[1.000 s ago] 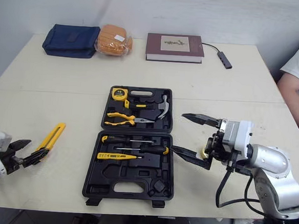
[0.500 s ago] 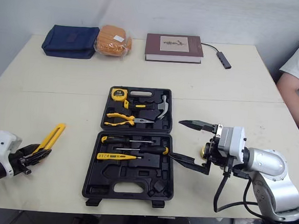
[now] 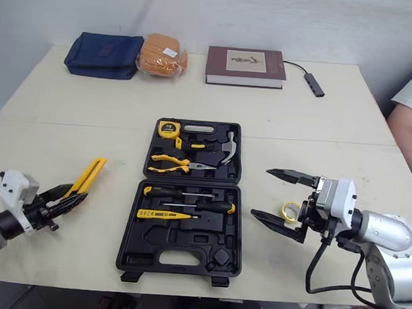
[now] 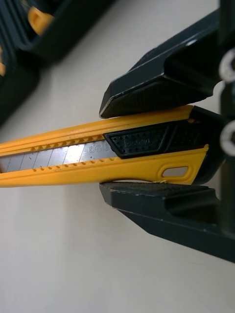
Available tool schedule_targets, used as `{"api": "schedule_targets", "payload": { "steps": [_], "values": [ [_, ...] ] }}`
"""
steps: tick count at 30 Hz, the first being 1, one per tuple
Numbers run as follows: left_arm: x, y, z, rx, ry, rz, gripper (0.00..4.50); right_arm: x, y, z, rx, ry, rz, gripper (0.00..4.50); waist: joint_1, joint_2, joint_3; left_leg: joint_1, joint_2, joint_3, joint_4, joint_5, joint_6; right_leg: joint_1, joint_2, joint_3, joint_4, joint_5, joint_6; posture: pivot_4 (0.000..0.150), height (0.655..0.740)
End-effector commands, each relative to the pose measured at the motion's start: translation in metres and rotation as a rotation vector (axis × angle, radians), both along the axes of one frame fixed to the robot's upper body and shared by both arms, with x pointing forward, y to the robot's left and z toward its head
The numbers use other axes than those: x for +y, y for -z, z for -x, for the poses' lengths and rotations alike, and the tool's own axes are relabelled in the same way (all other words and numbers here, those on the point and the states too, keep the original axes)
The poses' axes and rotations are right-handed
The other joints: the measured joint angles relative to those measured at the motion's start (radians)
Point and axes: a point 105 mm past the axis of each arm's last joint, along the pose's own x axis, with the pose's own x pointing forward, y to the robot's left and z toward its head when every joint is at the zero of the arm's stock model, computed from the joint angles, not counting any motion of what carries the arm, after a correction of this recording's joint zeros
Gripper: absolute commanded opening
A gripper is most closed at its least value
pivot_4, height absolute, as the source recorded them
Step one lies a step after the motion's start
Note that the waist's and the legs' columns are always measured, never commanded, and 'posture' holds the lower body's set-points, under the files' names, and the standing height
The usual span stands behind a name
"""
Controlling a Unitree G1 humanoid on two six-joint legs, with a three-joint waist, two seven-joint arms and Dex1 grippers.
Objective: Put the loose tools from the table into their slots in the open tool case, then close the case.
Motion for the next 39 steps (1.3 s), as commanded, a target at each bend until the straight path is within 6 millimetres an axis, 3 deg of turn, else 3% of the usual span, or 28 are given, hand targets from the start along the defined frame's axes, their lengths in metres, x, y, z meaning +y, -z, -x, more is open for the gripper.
{"api": "schedule_targets", "payload": {
  "steps": [1, 9, 13, 15, 23, 28, 34, 39],
  "values": [
    [-0.037, -0.031, 0.0, -0.089, 0.206, -0.061, 1.31, -0.017, -0.012, 0.004, -0.049, 0.054, 0.019, 4.5, 0.002, 0.0, 0.0, 0.0, 0.0, 0.0, 0.0, 0.0, 0.0, 0.0, 0.0, 0.0, 0.0, 0.0, 0.0, 0.15, 0.74],
    [-0.096, -0.056, -0.001, -0.134, 0.491, -0.08, 1.31, -0.02, -0.008, 0.012, -0.027, 0.059, 0.035, 4.5, -0.002, 0.001, 0.001, 0.0, 0.0, 0.0, 0.001, 0.001, 0.0, 0.001, 0.003, 0.0, 0.004, 0.0, 0.0, 0.15, 0.74],
    [-0.143, -0.054, 0.017, -0.095, 0.773, -0.127, 1.31, -0.021, -0.007, 0.016, -0.018, 0.06, 0.061, 4.5, 0.002, 0.001, 0.001, -0.001, 0.0, 0.0, 0.002, 0.001, 0.0, 0.001, 0.004, -0.001, 0.004, 0.0, 0.0, 0.15, 0.74],
    [-0.153, -0.049, 0.028, -0.063, 0.88, -0.158, 1.31, -0.02, -0.009, 0.018, -0.02, 0.059, 0.068, 4.5, 0.003, 0.001, 0.001, -0.001, 0.0, 0.0, 0.003, 0.001, 0.0, 0.002, 0.004, 0.0, 0.004, 0.001, 0.001, 0.15, 0.74],
    [-0.182, -0.038, 0.056, 0.03, 1.064, -0.223, 1.31, -0.003, -0.007, 0.039, 0.047, 0.003, 0.055, 4.5, 0.004, 0.001, 0.001, -0.001, 0.001, 0.0, 0.005, 0.001, 0.0, 0.002, 0.004, 0.0, 0.002, 0.001, 0.001, 0.15, 0.74],
    [-0.184, -0.026, 0.073, 0.104, 1.086, -0.318, 1.31, 0.009, -0.001, 0.056, 0.114, -0.006, 0.021, 4.5, 0.005, 0.001, 0.001, -0.002, 0.001, -0.001, 0.005, 0.001, 0.0, 0.002, 0.004, 0.0, 0.003, 0.001, 0.001, 0.15, 0.74],
    [-0.193, -0.01, 0.078, 0.143, 1.034, -0.35, 1.31, 0.007, 0.006, 0.065, 0.164, 0.02, 0.018, 4.5, 0.007, 0.001, 0.001, -0.002, 0.001, -0.001, 0.006, 0.001, 0.001, 0.003, 0.004, 0.001, 0.0, 0.001, 0.002, 0.15, 0.74],
    [-0.184, -0.001, 0.075, 0.143, 1.001, -0.394, 1.31, 0.007, 0.007, 0.072, 0.194, 0.026, 0.016, 4.5, 0.007, 0.001, 0.001, -0.002, 0.001, -0.002, 0.005, 0.001, 0.0, 0.002, 0.004, 0.001, 0.0, 0.001, 0.002, 0.15, 0.74]
  ]
}}
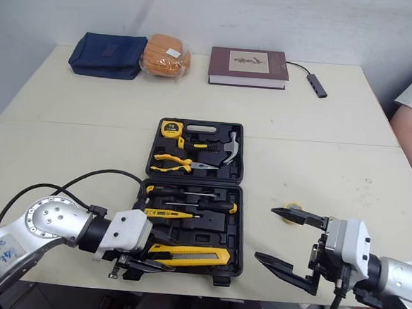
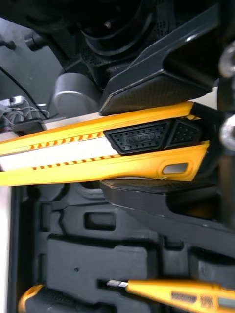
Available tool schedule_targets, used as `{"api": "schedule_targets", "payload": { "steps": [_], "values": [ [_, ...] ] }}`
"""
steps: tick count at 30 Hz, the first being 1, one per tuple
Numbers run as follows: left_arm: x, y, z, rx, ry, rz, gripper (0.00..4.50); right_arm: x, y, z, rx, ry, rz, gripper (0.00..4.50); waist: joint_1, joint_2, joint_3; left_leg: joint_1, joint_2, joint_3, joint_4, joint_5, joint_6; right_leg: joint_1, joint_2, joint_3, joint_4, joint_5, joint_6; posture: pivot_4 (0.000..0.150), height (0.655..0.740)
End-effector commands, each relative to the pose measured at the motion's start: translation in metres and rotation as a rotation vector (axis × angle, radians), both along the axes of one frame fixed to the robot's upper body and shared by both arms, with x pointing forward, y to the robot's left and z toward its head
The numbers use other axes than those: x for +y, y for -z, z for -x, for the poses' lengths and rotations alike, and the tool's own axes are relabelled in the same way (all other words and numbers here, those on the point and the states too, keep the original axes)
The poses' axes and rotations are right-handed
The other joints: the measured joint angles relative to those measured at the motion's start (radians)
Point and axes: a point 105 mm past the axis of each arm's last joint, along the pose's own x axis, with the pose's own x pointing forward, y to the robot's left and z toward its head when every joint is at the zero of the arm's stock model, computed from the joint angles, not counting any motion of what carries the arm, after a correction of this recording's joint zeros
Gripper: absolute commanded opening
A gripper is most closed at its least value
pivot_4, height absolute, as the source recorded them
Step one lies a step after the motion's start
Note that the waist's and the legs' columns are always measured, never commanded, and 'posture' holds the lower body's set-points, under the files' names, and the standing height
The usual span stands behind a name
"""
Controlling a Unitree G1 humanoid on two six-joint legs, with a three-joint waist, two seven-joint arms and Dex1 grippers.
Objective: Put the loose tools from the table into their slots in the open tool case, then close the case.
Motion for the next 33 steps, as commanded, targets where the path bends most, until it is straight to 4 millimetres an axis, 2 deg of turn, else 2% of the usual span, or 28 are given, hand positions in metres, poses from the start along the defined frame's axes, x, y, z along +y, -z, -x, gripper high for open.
{"api": "schedule_targets", "payload": {
  "steps": [1, 9, 14, 20, 29, 33],
  "values": [
    [-0.003, -0.007, -0.004, -0.057, -0.015, 0.041, 1.31, 0.003, -0.008, 0.008, -0.022, -0.018, -0.008, 4.5, 0.0, 0.0, 0.0, 0.0, 0.0, 0.0, 0.0, 0.0, 0.0, 0.0, 0.0, 0.0, 0.0, 0.0, 0.0, 0.15, 0.74],
    [0.001, -0.008, -0.023, -0.11, -0.032, 0.015, 1.31, 0.002, -0.006, 0.009, -0.012, -0.011, -0.008, 4.5, 0.0, 0.0, 0.0, 0.0, 0.0, -0.001, 0.001, 0.0, 0.001, 0.0, -0.001, 0.0, 0.0, 0.0, 0.0, 0.15, 0.74],
    [-0.005, 0.001, -0.032, -0.153, 0.016, -0.05, 1.31, 0.003, -0.004, 0.005, -0.028, -0.006, -0.007, 4.5, 0.001, 0.0, 0.0, -0.001, 0.0, 0.0, 0.001, 0.0, 0.001, 0.0, -0.001, 0.0, -0.001, 0.0, 0.0, 0.15, 0.74],
    [-0.004, 0.009, -0.044, -0.217, -0.024, -0.111, 1.31, 0.002, -0.005, 0.003, -0.046, 0.007, -0.001, 4.5, 0.0, 0.0, 0.0, -0.001, 0.0, 0.0, 0.001, 0.0, 0.001, 0.0, 0.0, 0.0, 0.0, 0.0, 0.0, 0.15, 0.74],
    [-0.001, 0.016, -0.049, -0.216, -0.02, -0.153, 1.31, 0.002, -0.004, -0.001, -0.063, 0.011, 0.005, 4.5, 0.003, 0.0, 0.0, -0.001, 0.0, 0.0, 0.003, 0.0, 0.002, 0.001, -0.001, 0.0, 0.002, 0.0, 0.0, 0.15, 0.74],
    [-0.001, 0.011, -0.051, -0.225, -0.031, -0.142, 1.31, 0.001, -0.004, -0.002, -0.064, 0.01, 0.007, 4.5, 0.002, 0.0, 0.0, -0.001, 0.0, -0.001, 0.003, 0.0, 0.002, 0.001, -0.001, 0.0, 0.002, 0.0, 0.0, 0.15, 0.74]
  ]
}}
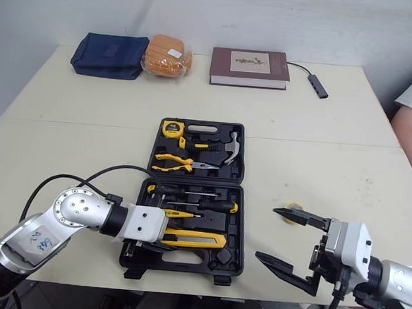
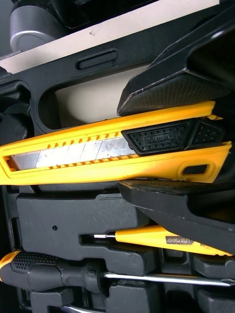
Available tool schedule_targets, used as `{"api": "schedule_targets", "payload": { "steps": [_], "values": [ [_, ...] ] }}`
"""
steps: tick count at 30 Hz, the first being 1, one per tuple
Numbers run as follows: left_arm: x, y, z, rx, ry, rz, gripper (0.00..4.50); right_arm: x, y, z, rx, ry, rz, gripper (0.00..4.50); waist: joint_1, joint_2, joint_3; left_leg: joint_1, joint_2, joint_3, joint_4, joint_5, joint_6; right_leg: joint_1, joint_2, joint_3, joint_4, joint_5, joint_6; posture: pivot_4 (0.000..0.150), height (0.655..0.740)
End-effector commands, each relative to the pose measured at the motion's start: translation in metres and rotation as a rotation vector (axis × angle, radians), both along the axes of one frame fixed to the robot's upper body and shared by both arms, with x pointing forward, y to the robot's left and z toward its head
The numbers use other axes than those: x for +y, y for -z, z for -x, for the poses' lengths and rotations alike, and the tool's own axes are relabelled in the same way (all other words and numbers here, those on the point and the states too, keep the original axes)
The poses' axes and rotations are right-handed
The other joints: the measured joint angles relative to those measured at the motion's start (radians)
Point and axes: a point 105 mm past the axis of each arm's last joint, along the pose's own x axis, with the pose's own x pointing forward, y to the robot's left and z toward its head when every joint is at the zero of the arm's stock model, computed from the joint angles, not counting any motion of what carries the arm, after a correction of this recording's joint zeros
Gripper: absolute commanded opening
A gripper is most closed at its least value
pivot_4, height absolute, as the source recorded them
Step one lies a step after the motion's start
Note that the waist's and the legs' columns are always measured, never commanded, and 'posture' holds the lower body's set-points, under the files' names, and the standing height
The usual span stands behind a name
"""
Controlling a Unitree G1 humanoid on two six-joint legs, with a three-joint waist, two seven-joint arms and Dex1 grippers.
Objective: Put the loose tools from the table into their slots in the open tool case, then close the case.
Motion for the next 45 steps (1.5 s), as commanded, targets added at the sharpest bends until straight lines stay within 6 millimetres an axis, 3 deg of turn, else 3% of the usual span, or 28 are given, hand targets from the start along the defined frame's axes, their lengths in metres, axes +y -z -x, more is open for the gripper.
{"api": "schedule_targets", "payload": {
  "steps": [1, 8, 29, 31, 34, 40, 45],
  "values": [
    [0.003, -0.008, -0.009, -0.017, -0.059, 0.019, 1.31, 0.001, -0.005, 0.001, -0.036, -0.009, -0.004, 4.5, 0.0, 0.0, 0.0, 0.0, 0.0, 0.0, 0.0, 0.0, 0.0, 0.0, 0.0, 0.0, 0.0, 0.0, 0.0, 0.15, 0.74],
    [-0.006, -0.027, -0.005, -0.007, -0.028, 0.06, 1.31, 0.0, -0.003, 0.0, -0.034, -0.012, -0.007, 4.5, -0.001, -0.001, 0.0, -0.001, 0.0, -0.001, 0.002, 0.0, 0.0, 0.0, 0.0, -0.001, 0.001, 0.0, 0.0, 0.15, 0.74],
    [0.001, 0.002, -0.002, 0.045, -0.033, -0.052, 1.31, 0.0, -0.002, -0.002, -0.038, -0.006, -0.006, 4.5, -0.003, -0.001, 0.0, -0.001, 0.0, 0.0, 0.002, 0.0, 0.0, 0.0, 0.001, 0.0, 0.001, 0.0, 0.0, 0.15, 0.74],
    [-0.002, 0.0, 0.003, 0.066, -0.005, -0.034, 2.32, 0.0, -0.002, -0.002, -0.04, -0.007, -0.006, 4.5, -0.003, -0.001, 0.0, -0.001, 0.0, 0.0, 0.002, 0.0, 0.0, 0.0, 0.001, 0.0, 0.001, 0.0, 0.0, 0.15, 0.74],
    [-0.014, -0.016, 0.007, 0.033, 0.054, 0.072, 3.41, 0.0, -0.002, -0.004, -0.045, -0.008, -0.006, 4.5, -0.004, -0.001, 0.0, -0.001, 0.0, 0.0, 0.001, 0.0, 0.0, 0.0, 0.001, 0.0, 0.001, 0.0, 0.0, 0.15, 0.74],
    [-0.013, -0.037, 0.0, 0.008, 0.063, 0.209, 3.41, 0.0, -0.001, -0.009, -0.055, -0.009, -0.005, 4.5, -0.003, -0.001, 0.0, -0.001, 0.0, 0.0, 0.002, 0.001, 0.0, 0.0, 0.001, -0.001, 0.001, 0.0, 0.0, 0.15, 0.74],
    [-0.001, -0.051, -0.001, 0.045, 0.116, 0.337, 3.41, -0.001, -0.001, -0.013, -0.065, -0.007, -0.003, 4.5, -0.003, -0.001, 0.0, -0.001, 0.0, 0.0, 0.003, 0.001, 0.0, 0.0, 0.001, -0.001, 0.002, 0.0, 0.0, 0.15, 0.74]
  ]
}}
